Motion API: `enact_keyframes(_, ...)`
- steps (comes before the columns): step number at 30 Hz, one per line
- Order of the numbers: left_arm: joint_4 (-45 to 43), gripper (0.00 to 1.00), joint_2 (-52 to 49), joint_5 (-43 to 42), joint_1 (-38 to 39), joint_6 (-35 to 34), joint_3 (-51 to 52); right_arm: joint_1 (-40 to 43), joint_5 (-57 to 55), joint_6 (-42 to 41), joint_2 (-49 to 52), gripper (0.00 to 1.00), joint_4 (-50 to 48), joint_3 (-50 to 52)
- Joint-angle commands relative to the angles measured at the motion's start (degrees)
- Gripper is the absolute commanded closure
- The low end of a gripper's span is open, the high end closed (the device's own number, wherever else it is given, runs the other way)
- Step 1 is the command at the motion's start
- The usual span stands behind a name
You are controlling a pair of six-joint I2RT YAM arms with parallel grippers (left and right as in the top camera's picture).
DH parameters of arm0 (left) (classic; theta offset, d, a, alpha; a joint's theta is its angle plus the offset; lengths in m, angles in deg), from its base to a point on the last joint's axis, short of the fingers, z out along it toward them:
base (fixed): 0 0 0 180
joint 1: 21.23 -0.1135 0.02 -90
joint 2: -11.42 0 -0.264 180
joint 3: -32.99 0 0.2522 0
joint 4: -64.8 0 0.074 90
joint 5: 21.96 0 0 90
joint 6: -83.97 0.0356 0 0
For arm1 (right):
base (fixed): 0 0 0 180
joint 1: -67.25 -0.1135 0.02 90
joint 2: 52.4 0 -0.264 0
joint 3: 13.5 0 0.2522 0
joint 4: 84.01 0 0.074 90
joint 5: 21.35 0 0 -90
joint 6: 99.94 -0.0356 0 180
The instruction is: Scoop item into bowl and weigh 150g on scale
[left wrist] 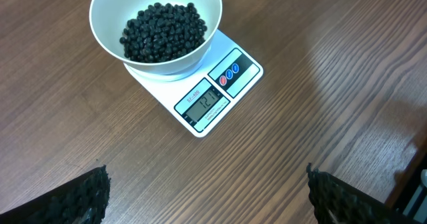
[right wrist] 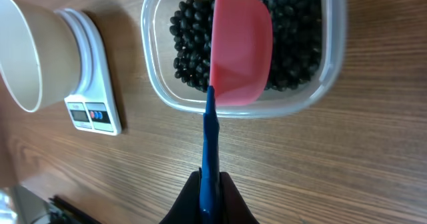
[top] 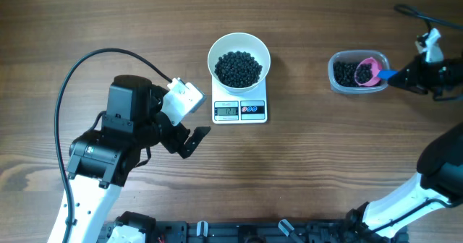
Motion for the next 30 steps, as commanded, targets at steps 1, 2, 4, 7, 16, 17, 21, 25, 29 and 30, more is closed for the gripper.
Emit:
enact_keyframes(1, -0.1, 0.00, 0.1, -0.5, -0.4, -0.3, -0.9, 3.1, 7.6, 5.6, 0.7, 0.96, 2.4, 0.7)
enact_keyframes(2, -0.1, 0.00, 0.1, -0.5, -0.4, -0.3, -0.9, 4.3, 8.0, 5.9, 0.7, 0.96, 3.2, 0.7)
enact_keyframes(4, -0.1, 0.00, 0.1, -0.5, -0.4, -0.3, -0.9, 5.2, 8.3, 5.9, 0.7, 0.96, 4.0, 0.7)
enact_keyframes(7, -0.1, 0.00, 0.1, -0.5, -0.4, -0.3, -0.9, 6.1, 12.0, 7.7, 0.6, 0.95, 5.4, 0.7)
enact_keyframes(16, -0.1, 0.00, 0.1, -0.5, -0.4, -0.3, -0.9, 5.6, 25.7, 8.9, 0.0, 0.95, 10.1, 0.7)
enact_keyframes(17, -0.1, 0.00, 0.1, -0.5, -0.4, -0.3, -0.9, 5.1, 27.2, 8.8, -0.3, 0.95, 10.4, 0.7)
enact_keyframes(21, -0.1, 0.00, 0.1, -0.5, -0.4, -0.3, -0.9, 0.0, 30.1, 6.3, -1.8, 0.95, 10.7, 0.7)
enact_keyframes(25, -0.1, 0.00, 0.1, -0.5, -0.4, -0.3, -0.9, -9.4, 30.1, -2.3, -3.7, 0.96, 6.3, 0.7)
enact_keyframes(29, -0.1, 0.00, 0.1, -0.5, -0.4, -0.3, -0.9, -17.6, 35.1, -14.1, -4.0, 0.95, -1.8, 0.7)
enact_keyframes(30, -0.1, 0.00, 0.1, -0.5, -0.4, -0.3, -0.9, -19.6, 36.6, -18.4, -4.0, 0.95, -4.8, 0.7)
